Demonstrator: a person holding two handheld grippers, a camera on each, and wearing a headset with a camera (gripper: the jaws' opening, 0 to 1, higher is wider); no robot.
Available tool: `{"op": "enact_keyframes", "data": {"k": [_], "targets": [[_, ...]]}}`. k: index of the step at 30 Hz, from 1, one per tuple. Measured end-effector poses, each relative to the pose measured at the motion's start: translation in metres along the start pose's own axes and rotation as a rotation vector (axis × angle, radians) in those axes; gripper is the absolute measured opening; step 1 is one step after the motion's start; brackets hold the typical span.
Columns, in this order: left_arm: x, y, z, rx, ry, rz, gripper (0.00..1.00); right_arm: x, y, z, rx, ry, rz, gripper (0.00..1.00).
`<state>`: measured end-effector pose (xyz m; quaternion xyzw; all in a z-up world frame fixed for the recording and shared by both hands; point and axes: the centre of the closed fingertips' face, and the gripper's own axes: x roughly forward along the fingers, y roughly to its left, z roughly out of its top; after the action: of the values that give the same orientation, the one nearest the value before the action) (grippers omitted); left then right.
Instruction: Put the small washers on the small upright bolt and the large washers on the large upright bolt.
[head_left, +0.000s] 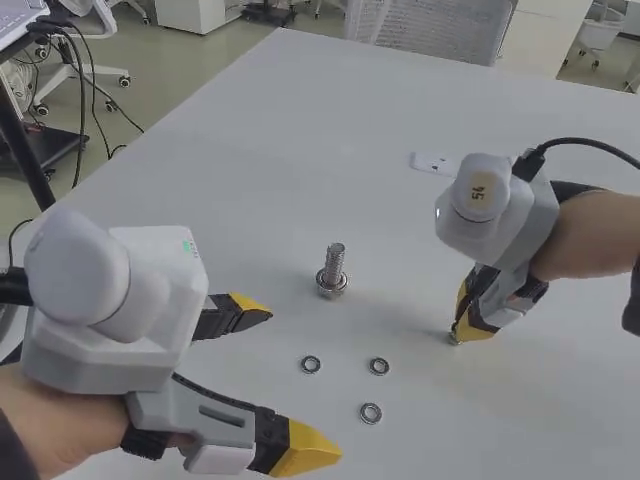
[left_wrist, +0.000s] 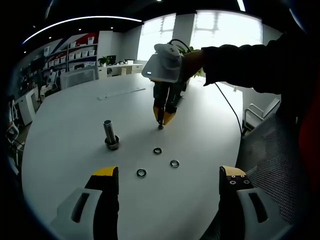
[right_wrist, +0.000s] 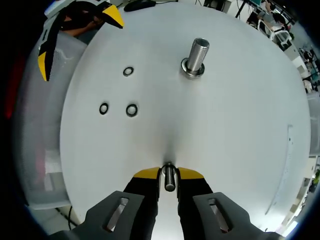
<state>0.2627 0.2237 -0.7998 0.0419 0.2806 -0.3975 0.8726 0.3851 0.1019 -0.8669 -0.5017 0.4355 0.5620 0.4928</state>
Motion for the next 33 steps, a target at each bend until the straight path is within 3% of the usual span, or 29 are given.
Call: {"op": "enact_keyframes", "data": {"k": [16, 33], "targets": [[0.0005, 0.0031, 0.0028, -0.002, -0.001, 0.002, 0.82, 0.0058, -0.0039, -0.0012, 0.004, 0.000, -0.004, 0.15], [0.0000, 0.0029, 0.0015, -0.002, 0.001, 0.003, 0.82, 0.0039, -0.0064, -0.0062, 0.045, -0.013, -0.014, 0.28]]}}
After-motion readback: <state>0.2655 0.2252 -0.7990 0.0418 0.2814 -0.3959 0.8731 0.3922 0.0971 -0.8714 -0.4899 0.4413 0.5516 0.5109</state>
